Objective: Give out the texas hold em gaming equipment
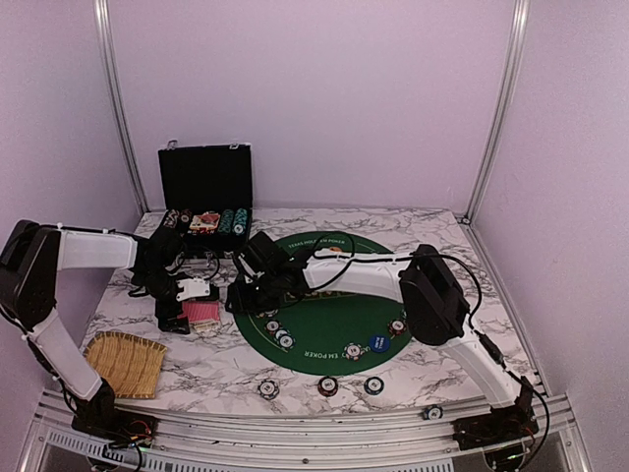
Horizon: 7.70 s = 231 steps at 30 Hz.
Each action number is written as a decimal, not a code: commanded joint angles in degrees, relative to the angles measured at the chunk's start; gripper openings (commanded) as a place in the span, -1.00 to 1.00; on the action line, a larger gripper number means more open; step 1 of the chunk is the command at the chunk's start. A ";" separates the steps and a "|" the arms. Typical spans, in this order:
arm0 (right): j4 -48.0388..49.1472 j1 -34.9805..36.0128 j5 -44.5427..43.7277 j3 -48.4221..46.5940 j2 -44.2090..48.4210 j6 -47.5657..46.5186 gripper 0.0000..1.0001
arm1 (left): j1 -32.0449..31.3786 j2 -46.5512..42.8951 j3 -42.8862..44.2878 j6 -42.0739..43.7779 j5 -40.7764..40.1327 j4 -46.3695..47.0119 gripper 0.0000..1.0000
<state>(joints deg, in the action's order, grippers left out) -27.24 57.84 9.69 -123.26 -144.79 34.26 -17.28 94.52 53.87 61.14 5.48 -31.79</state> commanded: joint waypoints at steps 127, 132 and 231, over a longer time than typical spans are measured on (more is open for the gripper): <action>66.92 -3.16 33.11 31.80 9.44 44.60 -0.67 | -14.60 -10.37 10.88 -12.88 2.08 -9.31 0.35; 68.33 -3.87 33.12 34.45 11.19 44.70 -0.73 | -15.22 -10.43 10.83 -12.39 2.79 -9.40 0.98; 21.28 -7.57 25.02 34.25 31.87 17.87 -1.00 | -17.90 -12.94 17.22 -19.75 8.79 -10.90 0.98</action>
<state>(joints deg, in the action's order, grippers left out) -24.27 49.45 24.71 -92.58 -113.93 40.82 -33.04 81.41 70.61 42.44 13.08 -42.50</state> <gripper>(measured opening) 0.154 0.988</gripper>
